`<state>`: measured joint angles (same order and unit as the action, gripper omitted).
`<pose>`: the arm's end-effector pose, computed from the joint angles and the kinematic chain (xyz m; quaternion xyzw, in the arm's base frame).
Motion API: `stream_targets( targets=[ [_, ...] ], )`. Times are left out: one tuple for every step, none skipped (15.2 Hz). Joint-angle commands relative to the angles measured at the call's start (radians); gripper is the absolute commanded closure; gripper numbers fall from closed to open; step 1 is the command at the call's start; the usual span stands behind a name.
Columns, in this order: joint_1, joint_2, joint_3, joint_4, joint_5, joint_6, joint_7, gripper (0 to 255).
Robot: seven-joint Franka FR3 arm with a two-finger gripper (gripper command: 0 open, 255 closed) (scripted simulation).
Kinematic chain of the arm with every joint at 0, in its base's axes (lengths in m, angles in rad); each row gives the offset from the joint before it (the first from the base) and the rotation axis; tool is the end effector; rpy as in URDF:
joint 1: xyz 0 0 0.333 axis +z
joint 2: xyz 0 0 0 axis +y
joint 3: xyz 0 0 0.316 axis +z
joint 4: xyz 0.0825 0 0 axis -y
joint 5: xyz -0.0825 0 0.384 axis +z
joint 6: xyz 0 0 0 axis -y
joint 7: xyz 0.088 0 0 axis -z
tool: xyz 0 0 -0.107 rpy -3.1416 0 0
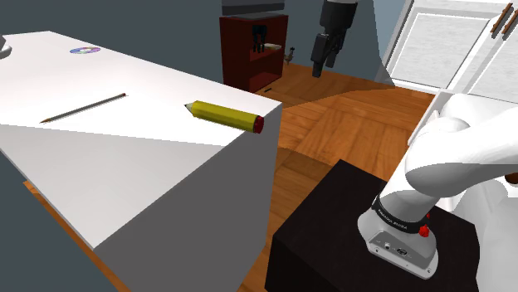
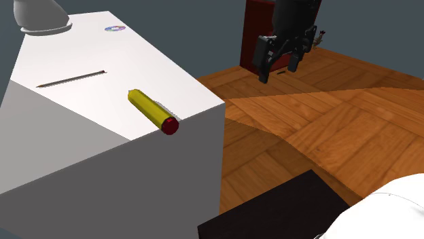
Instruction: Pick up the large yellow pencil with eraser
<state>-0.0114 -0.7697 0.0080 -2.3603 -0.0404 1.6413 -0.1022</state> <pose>0.3182 -0.0044 0.5899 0.9982 0.0492 0.0241 0.0243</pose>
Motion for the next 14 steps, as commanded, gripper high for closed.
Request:
stream_targets(
  targets=[
    [0.000,0.000,0.000,0.000,0.000,0.000,0.000,0],
    [0.010,0.015,0.019,0.007,0.013,0.005,0.018,0],
    [0.019,0.031,0.039,0.015,0.025,0.011,0.035,0],
    [0.028,0.047,0.058,0.024,0.037,0.016,0.053,0],
    [0.037,0.065,0.077,0.034,0.048,0.022,0.070,0],
    [0.045,0.083,0.096,0.045,0.059,0.027,0.087,0],
    [0.053,0.102,0.115,0.057,0.069,0.033,0.105,0],
    [0.061,0.122,0.134,0.070,0.078,0.038,0.122,0],
    [0.068,0.143,0.152,0.084,0.087,0.044,0.139,0],
    [0.075,0.164,0.171,0.098,0.095,0.049,0.156,0],
    [0.082,0.186,0.189,0.114,0.102,0.054,0.173,0],
    [0.088,0.208,0.208,0.130,0.108,0.059,0.191,0],
    [0.094,0.232,0.226,0.148,0.113,0.064,0.208,0],
    [0.100,0.256,0.244,0.167,0.118,0.068,0.225,0]
  ],
)
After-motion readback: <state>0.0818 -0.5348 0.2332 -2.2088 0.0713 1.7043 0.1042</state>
